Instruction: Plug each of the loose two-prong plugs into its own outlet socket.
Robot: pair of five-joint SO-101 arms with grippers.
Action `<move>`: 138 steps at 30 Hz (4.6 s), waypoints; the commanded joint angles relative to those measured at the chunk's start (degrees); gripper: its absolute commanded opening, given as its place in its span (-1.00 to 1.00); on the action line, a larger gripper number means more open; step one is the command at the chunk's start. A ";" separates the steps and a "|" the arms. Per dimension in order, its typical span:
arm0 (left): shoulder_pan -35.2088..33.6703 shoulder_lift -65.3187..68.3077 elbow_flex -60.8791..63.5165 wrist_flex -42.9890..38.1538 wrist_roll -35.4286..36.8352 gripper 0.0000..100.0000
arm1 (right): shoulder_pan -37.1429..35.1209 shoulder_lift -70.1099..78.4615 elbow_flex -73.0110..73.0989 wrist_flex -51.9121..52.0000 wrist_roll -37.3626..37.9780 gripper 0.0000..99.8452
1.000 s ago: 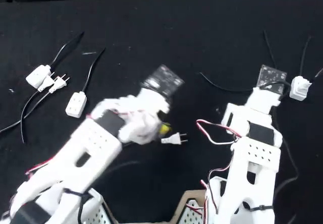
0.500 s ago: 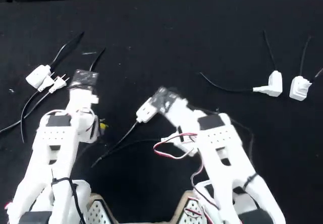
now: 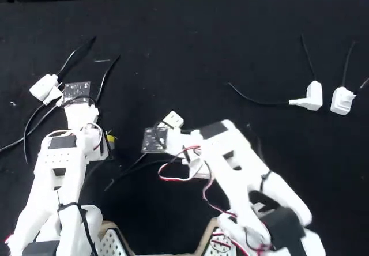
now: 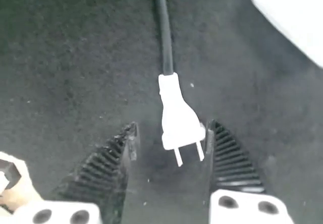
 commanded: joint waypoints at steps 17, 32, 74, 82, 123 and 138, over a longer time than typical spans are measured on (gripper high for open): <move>-4.44 -1.41 -0.75 -1.23 1.76 -0.53 | 15.03 -3.38 -6.64 9.14 -2.55 -0.98; -4.35 -1.41 -0.31 -1.23 1.76 -0.53 | 20.84 -13.41 2.51 -7.74 -50.02 -0.89; -4.35 -1.41 -0.31 -1.23 1.85 -0.53 | 13.54 -13.49 -0.13 -5.36 -3.16 -0.62; -4.35 -1.41 -0.31 -1.23 1.85 -0.53 | 18.90 -13.41 -2.42 -5.45 21.01 -0.63; -4.35 -1.41 -0.31 -1.23 1.85 -0.53 | 10.37 -4.88 10.42 -19.43 31.21 -0.98; -4.35 -1.41 -0.57 -1.23 1.85 -0.53 | 7.12 -6.55 5.23 3.16 10.02 -0.66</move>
